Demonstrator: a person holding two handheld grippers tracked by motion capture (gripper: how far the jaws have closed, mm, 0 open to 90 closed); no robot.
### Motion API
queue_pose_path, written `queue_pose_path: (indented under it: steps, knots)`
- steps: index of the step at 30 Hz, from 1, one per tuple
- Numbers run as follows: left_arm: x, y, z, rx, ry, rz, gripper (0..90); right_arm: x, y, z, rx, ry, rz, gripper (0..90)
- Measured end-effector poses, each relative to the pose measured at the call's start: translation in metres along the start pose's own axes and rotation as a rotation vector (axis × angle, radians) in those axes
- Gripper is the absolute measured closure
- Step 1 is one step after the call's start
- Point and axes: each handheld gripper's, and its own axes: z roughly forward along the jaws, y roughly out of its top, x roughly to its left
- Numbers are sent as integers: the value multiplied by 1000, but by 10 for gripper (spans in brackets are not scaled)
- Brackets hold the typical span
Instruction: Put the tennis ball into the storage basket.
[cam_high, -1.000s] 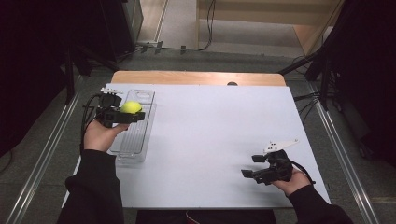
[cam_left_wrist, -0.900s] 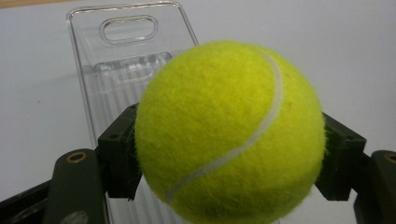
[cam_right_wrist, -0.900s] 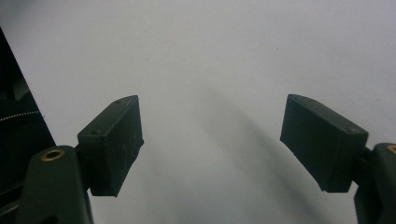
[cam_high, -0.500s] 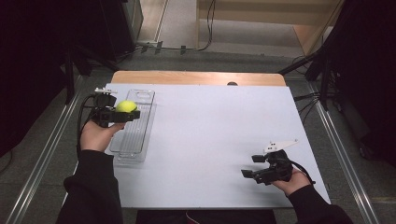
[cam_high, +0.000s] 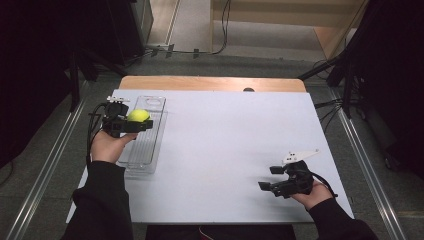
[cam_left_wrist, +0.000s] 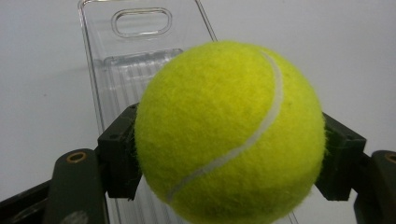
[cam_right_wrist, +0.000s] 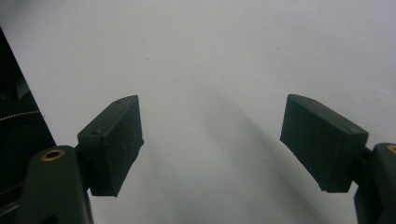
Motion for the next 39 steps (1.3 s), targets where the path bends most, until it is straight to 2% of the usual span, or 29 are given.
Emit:
queue_pose_path:
  steps: [11,25,39]
  knots:
    - [-1,-2,7,3,6,11,261,0,0,0,0,1,-1,189]
    - [2,-6,14,-2,18,2,260,0,0,0,1,1,-1,189]
    - [3,-10,24,31,31,5,259,0,0,0,0,1,0,189]
